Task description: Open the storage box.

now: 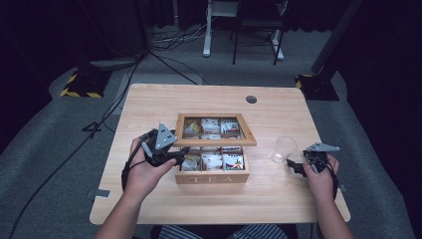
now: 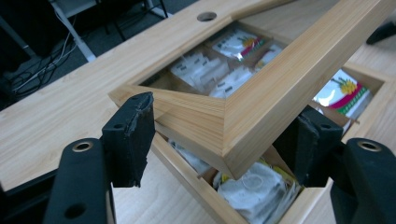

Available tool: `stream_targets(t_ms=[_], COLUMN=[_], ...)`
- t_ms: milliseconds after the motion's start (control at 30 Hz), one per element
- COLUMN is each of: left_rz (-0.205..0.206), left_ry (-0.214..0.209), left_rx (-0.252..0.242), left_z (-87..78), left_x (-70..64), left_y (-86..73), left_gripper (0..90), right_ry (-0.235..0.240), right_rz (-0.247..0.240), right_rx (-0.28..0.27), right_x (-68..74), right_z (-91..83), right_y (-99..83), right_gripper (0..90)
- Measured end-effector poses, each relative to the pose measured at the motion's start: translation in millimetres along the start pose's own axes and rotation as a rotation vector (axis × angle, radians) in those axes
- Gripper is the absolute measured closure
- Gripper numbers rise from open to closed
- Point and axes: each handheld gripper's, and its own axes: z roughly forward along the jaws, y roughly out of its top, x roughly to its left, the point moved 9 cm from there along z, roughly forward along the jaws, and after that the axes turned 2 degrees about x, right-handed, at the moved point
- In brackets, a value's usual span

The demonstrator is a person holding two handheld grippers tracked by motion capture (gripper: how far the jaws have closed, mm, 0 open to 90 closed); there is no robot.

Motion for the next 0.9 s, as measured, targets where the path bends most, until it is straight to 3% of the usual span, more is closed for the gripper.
stream_targets(t_ms=[167,233,300,467,600,700,833,900], left_rz=[-0.011,-0.019,-0.02,-0.056,-0.039,-0.05,-0.054,-0.048], left_ry=[0.006,0.002,-0.005,0.001,0.013,0.012,0.009,0.008], left_rx=[0.0,0.016,0.065,0.045,0.041,0.023,0.009,0.011], left_z=[0.0,1.5,4.5,3.7,3.2,2.8,3.0,3.1], left_x=[4.6,6.3,10.1,13.3,14.2,15.5,16.4,17.1], left_y=[2.9,3.4,5.4,12.5,13.2,13.7,14.6,14.8], left_gripper=[40.1,40.3,39.9,41.5,43.9,44.8,45.7,46.0], right_ry=[-0.001,0.0,-0.001,-0.002,-0.007,-0.012,-0.017,0.004], right_rz=[0.0,0.0,0.0,0.0,0.004,0.014,0.016,0.008], right_rx=[0.0,0.0,0.0,0.001,0.002,0.002,0.016,0.042], right_x=[-0.1,0.0,-0.1,-0.1,1.3,2.6,6.8,13.3], right_z=[0.0,0.0,0.0,0.1,-1.0,-1.5,-4.4,-8.5], right_y=[0.0,0.0,0.0,0.1,-1.0,-1.5,-2.1,-1.9], right_gripper=[12.9,13.0,12.9,12.7,12.7,12.9,18.5,26.9])
